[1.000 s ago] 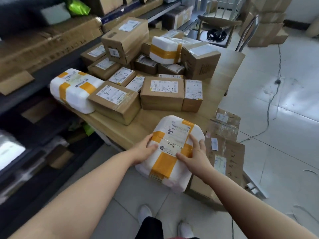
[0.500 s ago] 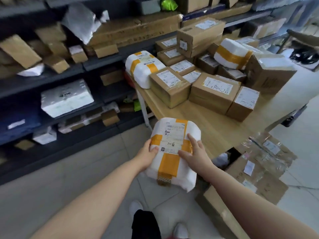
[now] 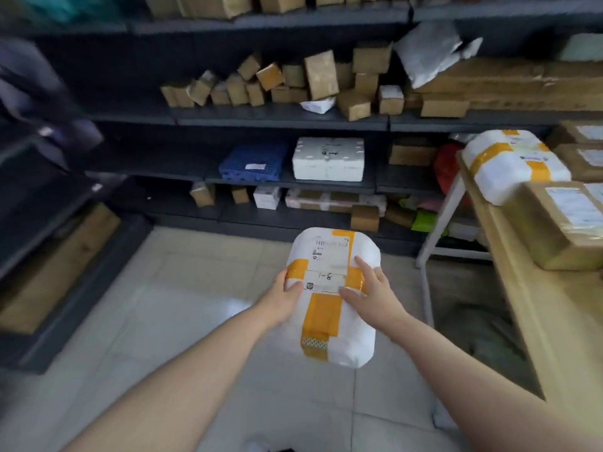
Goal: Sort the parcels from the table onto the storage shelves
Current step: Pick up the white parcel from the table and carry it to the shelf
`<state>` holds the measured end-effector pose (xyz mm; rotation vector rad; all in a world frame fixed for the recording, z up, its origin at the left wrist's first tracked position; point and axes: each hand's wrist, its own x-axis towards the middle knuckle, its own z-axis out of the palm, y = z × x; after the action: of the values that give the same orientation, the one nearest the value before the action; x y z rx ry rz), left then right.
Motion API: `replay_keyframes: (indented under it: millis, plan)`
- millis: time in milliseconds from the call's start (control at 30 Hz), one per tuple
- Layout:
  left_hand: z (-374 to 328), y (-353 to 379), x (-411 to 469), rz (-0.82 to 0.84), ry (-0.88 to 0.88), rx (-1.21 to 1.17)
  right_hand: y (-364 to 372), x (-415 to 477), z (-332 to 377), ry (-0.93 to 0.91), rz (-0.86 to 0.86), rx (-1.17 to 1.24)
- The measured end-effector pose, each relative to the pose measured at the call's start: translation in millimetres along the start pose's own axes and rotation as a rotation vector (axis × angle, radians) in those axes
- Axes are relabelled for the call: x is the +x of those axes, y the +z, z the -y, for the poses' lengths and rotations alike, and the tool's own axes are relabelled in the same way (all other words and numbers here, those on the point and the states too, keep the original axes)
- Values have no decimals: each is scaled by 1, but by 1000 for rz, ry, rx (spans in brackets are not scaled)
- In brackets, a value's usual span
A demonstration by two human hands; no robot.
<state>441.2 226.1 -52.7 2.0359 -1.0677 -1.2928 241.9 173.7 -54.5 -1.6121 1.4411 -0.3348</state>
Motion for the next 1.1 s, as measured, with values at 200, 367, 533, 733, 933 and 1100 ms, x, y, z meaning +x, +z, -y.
replay_keyframes:
  millis: [200, 367, 533, 733, 933, 1100]
  plan:
    - [67, -128, -3, -172, -112, -81, 113, 44, 90, -129, 141, -53]
    - [119, -214, -13, -288, -181, -176, 199, 72, 160, -220, 267, -142]
    - [161, -271, -20, -365, -260, -275, 263, 89, 213, -289, 406, -192]
    - [192, -318, -9, -496, -359, -381, 321, 132, 269, -396, 544, -268]
    - [197, -377, 16, -619, -447, -442, 379, 189, 332, -485, 692, -316]
    - [194, -429, 35, -733, -481, -488, 424, 233, 391, -575, 782, -374]
